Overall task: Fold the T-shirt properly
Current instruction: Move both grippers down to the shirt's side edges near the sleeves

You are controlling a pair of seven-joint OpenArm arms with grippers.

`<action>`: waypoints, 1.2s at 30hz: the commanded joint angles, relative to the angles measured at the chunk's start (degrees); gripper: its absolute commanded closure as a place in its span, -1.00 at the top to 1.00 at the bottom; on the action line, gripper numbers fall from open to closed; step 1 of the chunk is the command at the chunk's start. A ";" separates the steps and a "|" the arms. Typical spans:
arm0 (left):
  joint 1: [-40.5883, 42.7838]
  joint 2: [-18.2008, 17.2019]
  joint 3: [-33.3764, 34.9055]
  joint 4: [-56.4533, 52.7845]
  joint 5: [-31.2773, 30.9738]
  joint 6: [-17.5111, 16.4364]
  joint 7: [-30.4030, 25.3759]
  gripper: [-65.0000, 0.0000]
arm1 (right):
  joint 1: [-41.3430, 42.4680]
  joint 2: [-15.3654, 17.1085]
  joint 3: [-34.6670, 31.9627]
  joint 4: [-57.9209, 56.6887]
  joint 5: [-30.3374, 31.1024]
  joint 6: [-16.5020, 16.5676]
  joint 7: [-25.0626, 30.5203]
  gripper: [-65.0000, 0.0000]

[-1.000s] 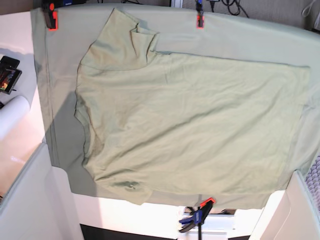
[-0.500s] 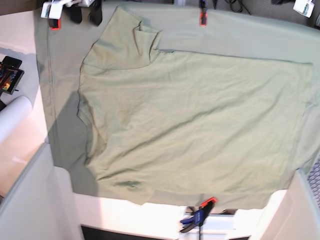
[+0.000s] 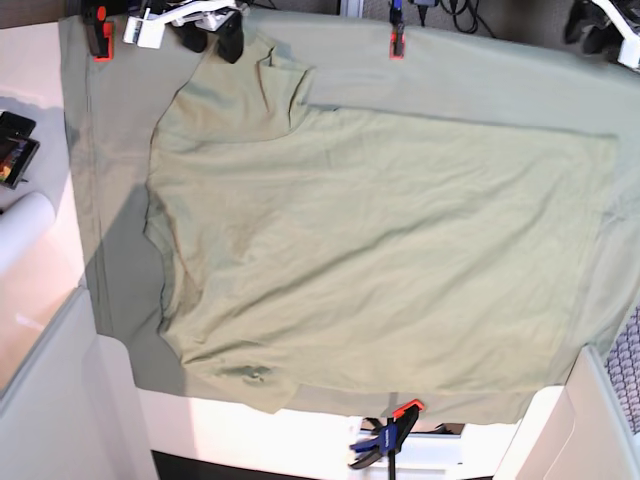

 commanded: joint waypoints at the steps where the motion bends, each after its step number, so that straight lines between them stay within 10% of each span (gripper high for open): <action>1: -0.57 -1.03 -0.90 0.83 -0.46 1.01 0.44 -0.13 | -0.17 -0.02 -0.33 0.68 0.42 0.31 0.68 0.20; 19: -28.98 -9.38 -0.26 -24.90 1.84 1.95 4.07 0.06 | -0.26 0.02 -2.89 0.66 -3.65 0.28 0.68 0.20; 27: -31.34 -9.53 2.49 -29.11 -5.57 -6.14 5.79 0.06 | -0.26 0.00 -2.89 0.66 -3.67 0.28 0.70 0.20; 36: -34.53 -8.74 7.06 -29.09 -2.93 -6.14 5.14 0.06 | -0.72 0.02 -2.89 0.66 -3.69 0.28 0.68 0.20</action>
